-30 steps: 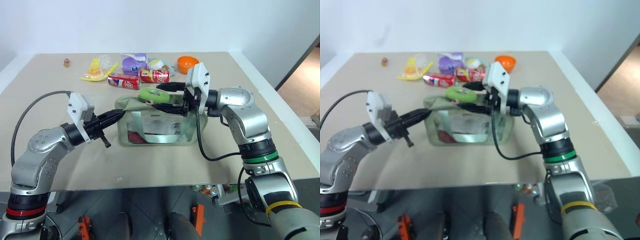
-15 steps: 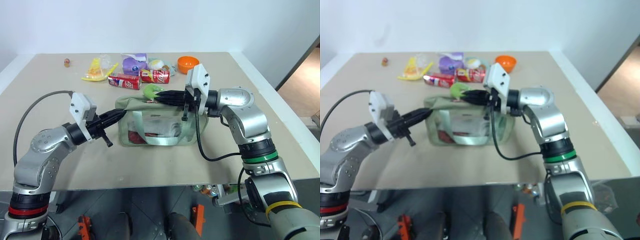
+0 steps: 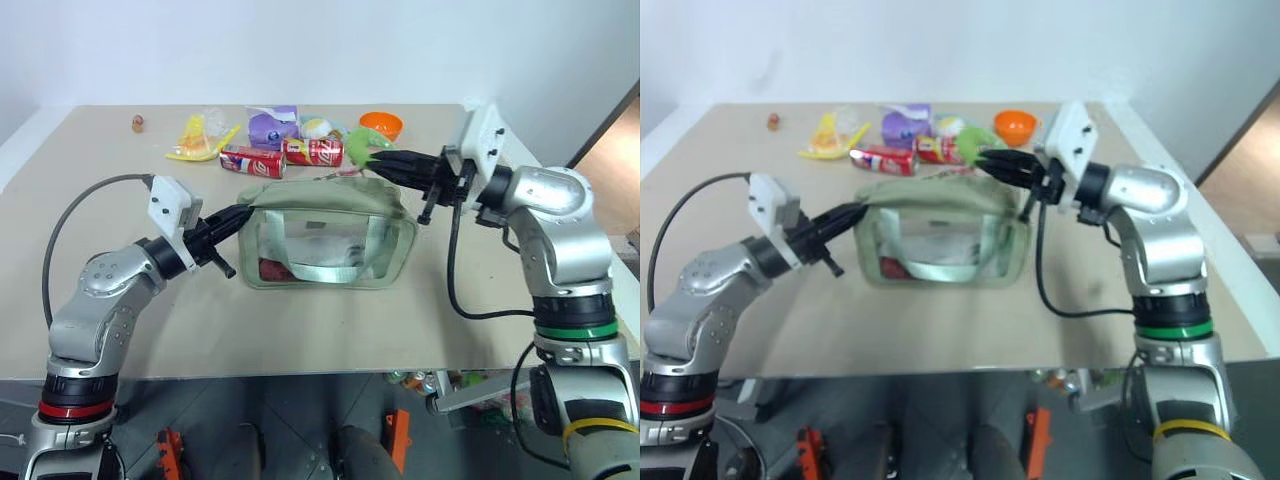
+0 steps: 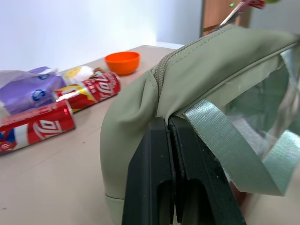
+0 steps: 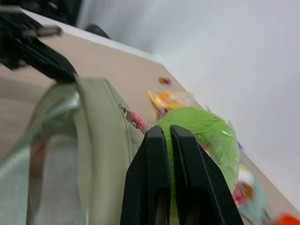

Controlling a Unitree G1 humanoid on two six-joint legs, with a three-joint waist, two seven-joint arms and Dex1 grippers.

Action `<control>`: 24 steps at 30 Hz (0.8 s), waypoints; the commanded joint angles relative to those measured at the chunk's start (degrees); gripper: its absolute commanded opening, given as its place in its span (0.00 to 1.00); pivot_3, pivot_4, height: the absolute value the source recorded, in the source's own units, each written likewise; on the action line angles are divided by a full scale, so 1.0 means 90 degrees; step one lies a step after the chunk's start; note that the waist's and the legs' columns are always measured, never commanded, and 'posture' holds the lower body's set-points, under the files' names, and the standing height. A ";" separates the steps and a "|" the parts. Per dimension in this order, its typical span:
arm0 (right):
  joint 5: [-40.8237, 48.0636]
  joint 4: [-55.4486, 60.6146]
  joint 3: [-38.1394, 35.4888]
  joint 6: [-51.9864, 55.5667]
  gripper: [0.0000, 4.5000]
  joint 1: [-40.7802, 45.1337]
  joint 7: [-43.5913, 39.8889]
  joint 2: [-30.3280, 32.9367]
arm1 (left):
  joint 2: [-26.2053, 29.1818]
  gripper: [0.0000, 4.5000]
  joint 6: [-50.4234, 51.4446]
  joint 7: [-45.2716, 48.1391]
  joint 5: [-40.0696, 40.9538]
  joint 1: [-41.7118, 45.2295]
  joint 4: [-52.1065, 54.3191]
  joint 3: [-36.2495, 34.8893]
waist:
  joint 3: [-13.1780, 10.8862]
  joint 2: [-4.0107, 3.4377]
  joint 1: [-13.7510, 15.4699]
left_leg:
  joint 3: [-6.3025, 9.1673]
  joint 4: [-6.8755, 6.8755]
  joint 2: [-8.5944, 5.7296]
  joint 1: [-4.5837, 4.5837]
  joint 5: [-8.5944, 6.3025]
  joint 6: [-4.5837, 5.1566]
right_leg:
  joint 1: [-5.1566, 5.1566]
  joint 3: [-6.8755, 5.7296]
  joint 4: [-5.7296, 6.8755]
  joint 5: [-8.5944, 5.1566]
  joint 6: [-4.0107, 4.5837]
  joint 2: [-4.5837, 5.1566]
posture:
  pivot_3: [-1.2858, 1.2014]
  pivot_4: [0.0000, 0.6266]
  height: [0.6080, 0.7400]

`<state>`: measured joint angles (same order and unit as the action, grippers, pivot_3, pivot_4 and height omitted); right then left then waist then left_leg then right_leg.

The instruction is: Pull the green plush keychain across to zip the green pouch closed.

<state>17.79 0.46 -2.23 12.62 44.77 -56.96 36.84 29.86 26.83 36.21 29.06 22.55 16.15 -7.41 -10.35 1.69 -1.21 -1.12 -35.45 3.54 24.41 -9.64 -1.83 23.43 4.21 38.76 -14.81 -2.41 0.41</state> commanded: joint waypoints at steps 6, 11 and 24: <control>-0.0285 -0.0077 -0.0776 -0.0107 0.03 -0.0410 0.0756 0.0673 | -0.0217 0.00 -0.0217 -0.0366 -0.0225 0.0109 0.0104 -0.0045 | 0.0000 0.0001 0.0003 | 0.0001 -0.0001 -0.0001 0.0000 0.0000 0.0000 | -0.0001 -0.0001 -0.0002 0.0000 -0.0001 0.0000 | 0.52 0.24 1.00; -0.0717 -0.0307 -0.0989 0.0057 0.03 -0.0909 0.1503 0.0873 | -0.0294 0.00 -0.0170 -0.0463 -0.0171 -0.0133 0.0458 -0.0033 | -0.0001 0.0000 0.0000 | -0.0002 0.0000 -0.0002 0.0004 0.0000 -0.0001 | -0.0001 0.0003 -0.0011 0.0002 -0.0005 0.0002 | 0.52 0.24 1.00; -0.1364 0.0892 0.0048 0.1006 0.03 -0.2625 0.2431 0.0116 | -0.0383 0.00 -0.0145 -0.0737 -0.0216 -0.0420 0.0833 -0.0046 | 0.0002 0.0004 -0.0007 | -0.0002 0.0002 -0.0001 -0.0001 -0.0001 -0.0001 | -0.0002 0.0005 -0.0010 0.0004 -0.0006 -0.0002 | 0.52 0.24 1.00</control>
<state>6.48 6.90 -2.28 21.29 21.74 -36.02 38.06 26.15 26.10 30.38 27.47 18.67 21.40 -6.75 -10.34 1.72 -1.27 -1.13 -35.43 3.53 24.37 -9.65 -1.84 23.38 4.25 38.67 -14.78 -2.46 0.39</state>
